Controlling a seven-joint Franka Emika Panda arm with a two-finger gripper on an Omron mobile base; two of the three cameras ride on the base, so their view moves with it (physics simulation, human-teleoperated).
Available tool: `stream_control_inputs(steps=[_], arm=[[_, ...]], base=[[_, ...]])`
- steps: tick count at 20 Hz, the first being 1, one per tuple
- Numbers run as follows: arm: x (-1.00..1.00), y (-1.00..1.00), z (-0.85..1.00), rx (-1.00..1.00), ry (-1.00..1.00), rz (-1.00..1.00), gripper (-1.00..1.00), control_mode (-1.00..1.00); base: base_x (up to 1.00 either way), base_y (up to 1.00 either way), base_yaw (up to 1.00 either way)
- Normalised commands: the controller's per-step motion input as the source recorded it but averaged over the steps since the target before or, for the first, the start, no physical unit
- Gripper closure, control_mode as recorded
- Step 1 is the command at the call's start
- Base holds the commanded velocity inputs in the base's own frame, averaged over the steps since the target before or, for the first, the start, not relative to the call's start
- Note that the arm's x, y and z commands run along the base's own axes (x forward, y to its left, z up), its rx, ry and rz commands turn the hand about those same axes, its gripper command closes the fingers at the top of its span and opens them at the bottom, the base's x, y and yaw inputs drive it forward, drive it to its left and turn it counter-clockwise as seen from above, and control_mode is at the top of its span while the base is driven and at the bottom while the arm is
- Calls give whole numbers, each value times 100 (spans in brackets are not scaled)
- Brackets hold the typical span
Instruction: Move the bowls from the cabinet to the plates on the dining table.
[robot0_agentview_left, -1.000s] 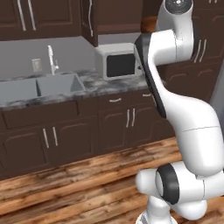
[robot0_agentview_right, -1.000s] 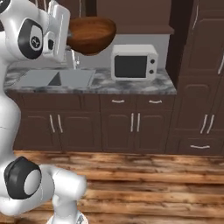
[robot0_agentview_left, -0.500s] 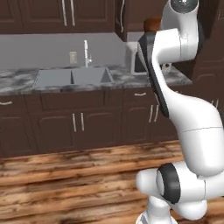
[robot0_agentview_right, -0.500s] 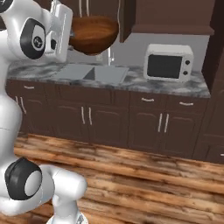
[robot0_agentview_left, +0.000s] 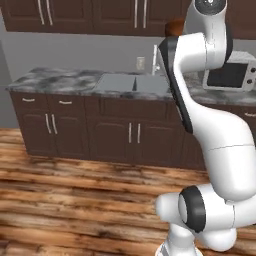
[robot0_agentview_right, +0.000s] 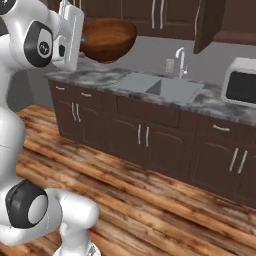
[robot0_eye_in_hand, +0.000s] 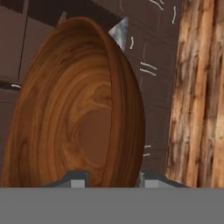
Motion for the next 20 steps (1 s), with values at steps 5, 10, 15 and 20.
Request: stream_control_inputs(steps=[5, 10, 15, 20], arm=[[0, 0, 0, 0, 0, 0, 100, 100], [0, 0, 0, 0, 0, 0, 100, 100], [0, 0, 0, 0, 0, 0, 100, 100], [0, 0, 0, 0, 0, 0, 100, 100]], base=[[0, 0, 50], [0, 0, 50], [0, 0, 50], [0, 0, 50]])
